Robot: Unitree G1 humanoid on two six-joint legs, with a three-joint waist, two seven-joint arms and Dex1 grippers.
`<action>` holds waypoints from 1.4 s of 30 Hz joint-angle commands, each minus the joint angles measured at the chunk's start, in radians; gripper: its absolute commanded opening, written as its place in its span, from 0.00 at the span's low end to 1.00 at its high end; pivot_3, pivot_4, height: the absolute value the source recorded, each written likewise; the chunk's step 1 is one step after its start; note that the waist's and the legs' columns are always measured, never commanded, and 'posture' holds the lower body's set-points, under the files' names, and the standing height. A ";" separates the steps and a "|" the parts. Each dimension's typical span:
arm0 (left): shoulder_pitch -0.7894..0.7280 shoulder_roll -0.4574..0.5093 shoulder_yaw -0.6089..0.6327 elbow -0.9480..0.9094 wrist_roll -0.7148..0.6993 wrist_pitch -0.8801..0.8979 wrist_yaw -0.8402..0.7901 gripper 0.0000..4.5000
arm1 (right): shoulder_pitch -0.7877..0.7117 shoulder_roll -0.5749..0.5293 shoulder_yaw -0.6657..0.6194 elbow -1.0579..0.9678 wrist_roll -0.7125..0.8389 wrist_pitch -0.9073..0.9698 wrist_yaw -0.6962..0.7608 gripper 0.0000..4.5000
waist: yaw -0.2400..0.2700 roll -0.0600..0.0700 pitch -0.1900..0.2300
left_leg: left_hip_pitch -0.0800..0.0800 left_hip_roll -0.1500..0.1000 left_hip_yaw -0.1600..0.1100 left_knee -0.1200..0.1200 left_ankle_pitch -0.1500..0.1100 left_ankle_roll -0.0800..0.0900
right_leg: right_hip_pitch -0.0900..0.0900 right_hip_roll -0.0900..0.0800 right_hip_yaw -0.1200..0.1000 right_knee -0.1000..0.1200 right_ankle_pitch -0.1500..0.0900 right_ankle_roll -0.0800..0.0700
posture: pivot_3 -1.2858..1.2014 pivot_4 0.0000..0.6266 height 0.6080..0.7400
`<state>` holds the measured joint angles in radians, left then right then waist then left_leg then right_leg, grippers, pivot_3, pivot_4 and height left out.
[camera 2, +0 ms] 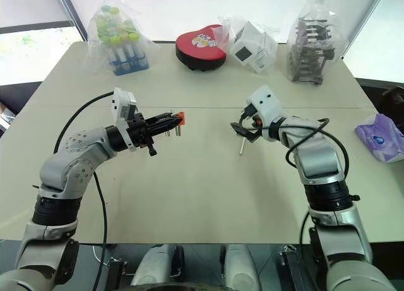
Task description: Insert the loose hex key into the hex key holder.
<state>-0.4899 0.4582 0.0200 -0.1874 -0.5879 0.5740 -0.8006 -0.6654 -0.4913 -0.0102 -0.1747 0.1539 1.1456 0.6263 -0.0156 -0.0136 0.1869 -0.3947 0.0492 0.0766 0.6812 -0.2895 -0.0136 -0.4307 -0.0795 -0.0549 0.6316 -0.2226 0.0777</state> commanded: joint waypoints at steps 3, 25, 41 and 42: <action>-0.006 -0.007 0.008 -0.007 0.013 -0.032 0.004 0.00 | -0.055 0.073 -0.048 -0.106 0.025 0.390 -0.126 0.99 | 0.005 0.000 0.000 | -0.001 0.000 0.001 0.000 0.000 0.000 | 0.000 0.000 0.000 0.000 0.000 0.000 | 0.52 0.24 1.00; 0.014 0.002 0.011 -0.034 0.016 -0.031 0.024 0.00 | -0.043 0.129 -0.010 0.046 0.015 0.325 -0.325 0.99 | 0.003 0.000 0.000 | -0.014 -0.003 0.000 0.002 0.000 0.001 | -0.011 0.000 -0.001 -0.001 0.000 0.001 | 0.52 0.24 1.00; 0.016 0.000 0.005 -0.034 0.022 -0.039 0.036 0.00 | 0.022 0.082 0.089 0.010 0.019 0.097 -0.295 0.01 | 0.004 -0.001 0.000 | -0.014 -0.002 0.000 0.002 0.000 0.001 | -0.010 0.000 -0.001 -0.001 0.000 0.001 | 0.52 0.24 1.00; 0.014 -0.002 0.004 -0.033 0.022 -0.039 0.036 0.00 | 0.030 0.086 0.083 -0.009 0.024 0.030 -0.281 0.01 | 0.004 -0.001 0.000 | -0.014 -0.002 0.000 0.002 0.000 0.001 | -0.010 0.000 -0.001 -0.001 0.000 0.001 | 0.52 0.24 1.00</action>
<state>-0.4655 0.4537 0.0167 -0.1930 -0.5693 0.5585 -0.7615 -0.6380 -0.4059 0.0826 -0.1236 0.1660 1.2682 0.3258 -0.0115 -0.0141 0.1864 -0.4085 0.0467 0.0771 0.6834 -0.2898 -0.0127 -0.4410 -0.0793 -0.0554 0.6303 -0.2223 0.0786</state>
